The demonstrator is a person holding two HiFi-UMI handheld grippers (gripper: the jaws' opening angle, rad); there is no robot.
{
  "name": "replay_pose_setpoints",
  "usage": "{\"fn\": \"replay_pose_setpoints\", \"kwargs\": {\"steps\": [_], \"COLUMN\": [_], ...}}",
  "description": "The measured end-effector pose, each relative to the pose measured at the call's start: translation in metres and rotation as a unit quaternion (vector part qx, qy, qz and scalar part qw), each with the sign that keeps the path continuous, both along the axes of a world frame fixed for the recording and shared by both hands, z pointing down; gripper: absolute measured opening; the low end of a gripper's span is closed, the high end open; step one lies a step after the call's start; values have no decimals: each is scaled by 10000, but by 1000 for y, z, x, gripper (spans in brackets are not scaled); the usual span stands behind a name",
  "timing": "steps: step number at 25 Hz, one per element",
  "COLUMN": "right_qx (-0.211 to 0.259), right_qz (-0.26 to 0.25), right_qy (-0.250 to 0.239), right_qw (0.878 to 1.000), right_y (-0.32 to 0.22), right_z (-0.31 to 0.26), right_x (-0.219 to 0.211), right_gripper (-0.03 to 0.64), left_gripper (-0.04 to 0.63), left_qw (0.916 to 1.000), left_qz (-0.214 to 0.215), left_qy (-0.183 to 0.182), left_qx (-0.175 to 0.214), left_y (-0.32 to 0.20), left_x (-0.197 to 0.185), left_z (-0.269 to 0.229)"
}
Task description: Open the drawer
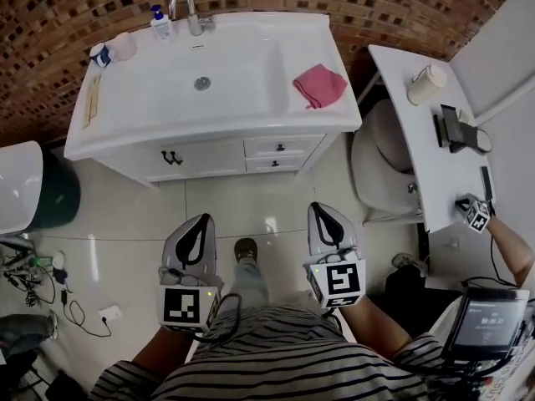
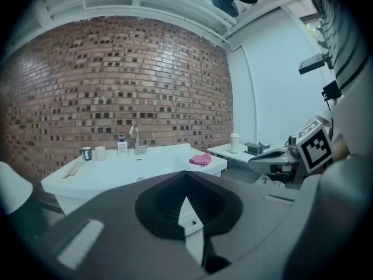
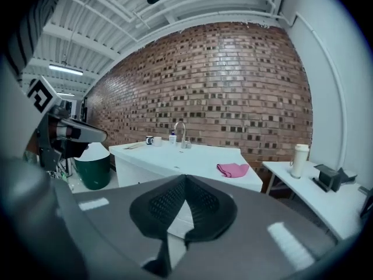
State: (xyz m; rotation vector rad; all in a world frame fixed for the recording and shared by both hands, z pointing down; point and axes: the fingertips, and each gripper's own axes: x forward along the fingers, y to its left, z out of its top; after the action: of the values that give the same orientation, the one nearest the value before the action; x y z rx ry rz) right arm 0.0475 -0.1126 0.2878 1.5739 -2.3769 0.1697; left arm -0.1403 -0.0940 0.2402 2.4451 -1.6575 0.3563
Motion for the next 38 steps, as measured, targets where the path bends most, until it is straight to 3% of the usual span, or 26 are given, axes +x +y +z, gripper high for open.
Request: {"fn": "replay_pose_setpoints", "kwargs": {"steps": [4, 10, 11, 12, 13, 18, 22, 28, 38], "right_qx": [-209, -545, -548, -568, -610, -831, -823, -623, -775], "right_qz": [160, 190, 198, 216, 267, 781, 984, 1107, 1185], "right_qy": [115, 291, 317, 327, 337, 389, 431, 816, 778], "right_qw": [9996, 9979, 9978, 9976, 9972, 9927, 9908, 9885, 9869], "right_y": [-65, -139, -150, -160, -169, -213, -235, -248, -248], "right_z": [51, 165, 187, 208, 230, 324, 361, 374, 374], "right_x": [-12, -22, -25, -26, -26, -15, -11, -14, -15], "right_gripper": [2, 2, 22, 211, 249, 249, 248, 146, 135], "left_gripper": [12, 12, 12, 12, 12, 12, 12, 12, 12], "left_qw": [9992, 9968, 9968, 9967, 9967, 9954, 9942, 9952, 9943], "left_qz": [324, 376, 368, 360, 348, 240, 193, 139, 164], "left_qy": [-103, 41, 54, 67, 83, 197, 122, 2, -24], "left_qx": [-222, -703, -714, -719, -733, -907, -1054, -964, -1054], "left_y": [-56, -105, -111, -115, -117, -123, -125, -137, -135], "left_x": [-8, -2, 0, 3, 5, 7, 0, -9, -9], "left_z": [35, 122, 137, 151, 164, 226, 262, 278, 281]}}
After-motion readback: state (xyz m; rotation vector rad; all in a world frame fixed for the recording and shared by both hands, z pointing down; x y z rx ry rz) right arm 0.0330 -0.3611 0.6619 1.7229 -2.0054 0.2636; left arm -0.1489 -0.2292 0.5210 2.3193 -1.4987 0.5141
